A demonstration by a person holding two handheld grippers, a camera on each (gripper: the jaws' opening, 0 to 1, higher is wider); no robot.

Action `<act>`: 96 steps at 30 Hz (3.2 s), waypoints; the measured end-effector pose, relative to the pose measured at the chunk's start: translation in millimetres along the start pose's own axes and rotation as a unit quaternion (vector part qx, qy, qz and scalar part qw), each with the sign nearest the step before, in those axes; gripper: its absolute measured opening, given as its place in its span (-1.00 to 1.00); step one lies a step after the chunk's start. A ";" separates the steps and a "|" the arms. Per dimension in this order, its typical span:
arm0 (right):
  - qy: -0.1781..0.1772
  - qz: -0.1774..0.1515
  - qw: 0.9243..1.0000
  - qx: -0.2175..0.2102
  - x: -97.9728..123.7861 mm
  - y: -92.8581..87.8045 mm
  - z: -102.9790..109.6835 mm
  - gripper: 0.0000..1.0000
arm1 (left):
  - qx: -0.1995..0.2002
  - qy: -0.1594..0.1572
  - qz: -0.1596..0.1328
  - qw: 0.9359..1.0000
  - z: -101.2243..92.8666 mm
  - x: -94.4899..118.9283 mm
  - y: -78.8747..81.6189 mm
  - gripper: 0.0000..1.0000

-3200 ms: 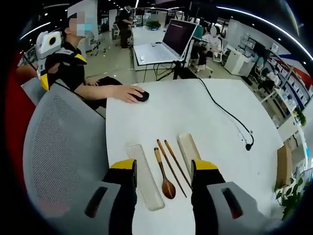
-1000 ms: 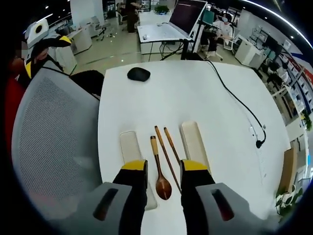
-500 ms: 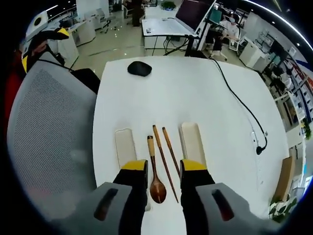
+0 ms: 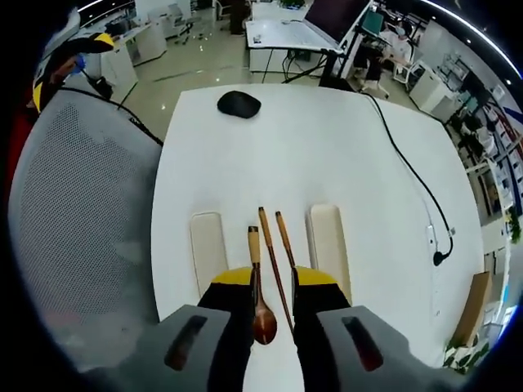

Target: Arrange the utensils inside the cutlery case until each visible utensil rests in its matching compartment.

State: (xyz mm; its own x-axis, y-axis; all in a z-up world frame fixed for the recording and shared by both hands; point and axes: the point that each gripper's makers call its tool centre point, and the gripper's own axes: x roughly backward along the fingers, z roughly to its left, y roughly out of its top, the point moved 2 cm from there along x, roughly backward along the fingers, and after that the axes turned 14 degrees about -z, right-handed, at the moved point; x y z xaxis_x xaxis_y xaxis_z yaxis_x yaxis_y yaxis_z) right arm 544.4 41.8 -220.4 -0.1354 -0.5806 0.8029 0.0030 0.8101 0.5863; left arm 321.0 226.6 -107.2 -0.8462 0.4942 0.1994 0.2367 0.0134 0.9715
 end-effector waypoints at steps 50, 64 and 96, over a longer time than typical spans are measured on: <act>0.016 0.063 0.997 0.031 -22.7 -39.4 -6.8 -0.78 | 0.016 0.024 0.001 1.000 11.7 8.2 4.8 0.64; 0.022 0.046 0.998 0.022 -18.9 -34.0 -5.6 -0.94 | -0.004 0.003 0.010 1.000 5.6 6.1 3.1 0.60; 0.010 0.073 0.997 -0.003 -23.1 -37.1 -15.5 -0.87 | -0.007 0.000 0.010 1.000 12.0 4.4 6.0 0.60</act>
State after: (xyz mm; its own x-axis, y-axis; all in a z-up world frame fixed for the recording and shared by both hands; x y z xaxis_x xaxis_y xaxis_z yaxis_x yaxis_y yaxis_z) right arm 562.8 23.9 -259.1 -0.1140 -0.4587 0.8813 0.0267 0.8853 0.4642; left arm 324.5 239.3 -102.0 -0.8411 0.4944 0.2193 0.2472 -0.0092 0.9689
